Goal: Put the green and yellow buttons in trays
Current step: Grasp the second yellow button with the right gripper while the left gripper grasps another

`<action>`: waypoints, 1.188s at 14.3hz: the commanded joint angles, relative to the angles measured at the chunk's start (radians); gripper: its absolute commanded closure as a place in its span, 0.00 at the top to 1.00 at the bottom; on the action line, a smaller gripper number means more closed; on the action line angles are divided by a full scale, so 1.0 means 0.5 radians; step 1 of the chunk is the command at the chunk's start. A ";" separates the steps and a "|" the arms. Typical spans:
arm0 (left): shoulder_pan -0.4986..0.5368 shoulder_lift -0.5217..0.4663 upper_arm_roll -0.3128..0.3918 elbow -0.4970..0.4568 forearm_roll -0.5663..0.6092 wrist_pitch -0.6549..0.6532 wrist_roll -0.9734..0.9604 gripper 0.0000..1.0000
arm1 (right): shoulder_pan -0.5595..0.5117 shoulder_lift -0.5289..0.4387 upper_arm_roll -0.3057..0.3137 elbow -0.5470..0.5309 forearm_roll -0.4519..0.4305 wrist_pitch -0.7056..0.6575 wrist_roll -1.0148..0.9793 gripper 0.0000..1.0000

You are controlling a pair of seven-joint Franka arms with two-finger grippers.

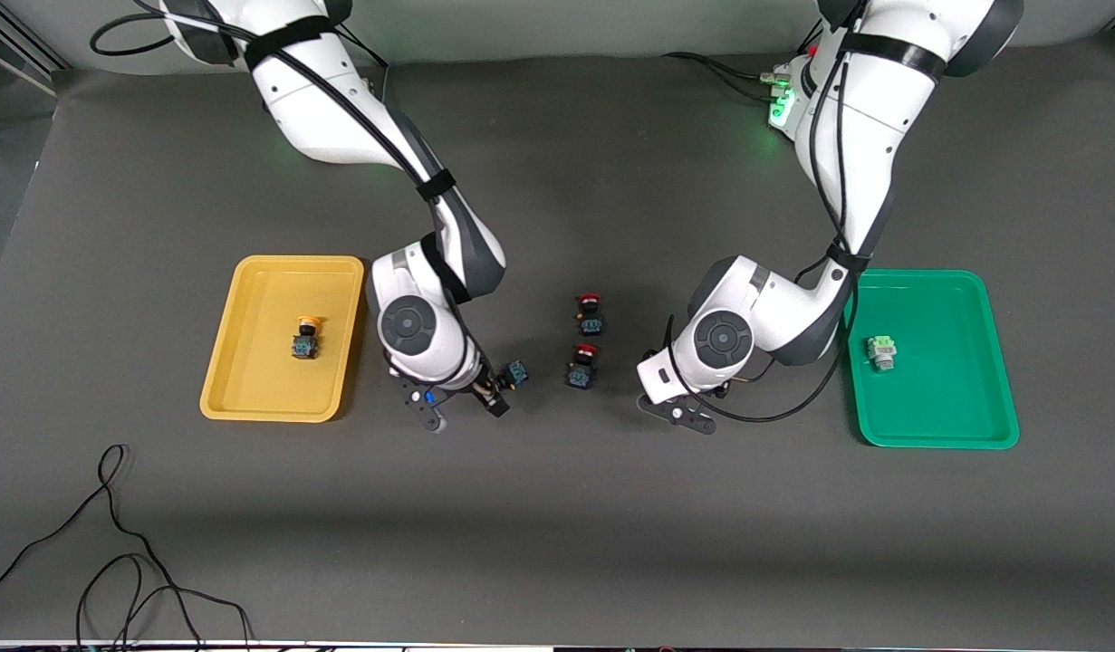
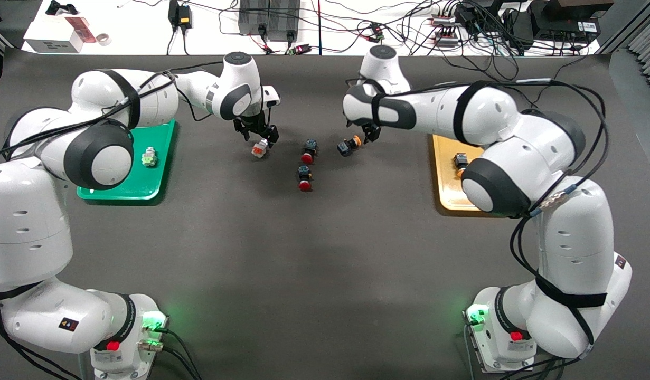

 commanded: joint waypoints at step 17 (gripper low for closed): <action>0.254 -0.645 0.008 0.047 -0.190 -0.858 -0.414 0.01 | 0.091 -0.282 -0.279 0.032 0.007 -0.563 -0.649 0.00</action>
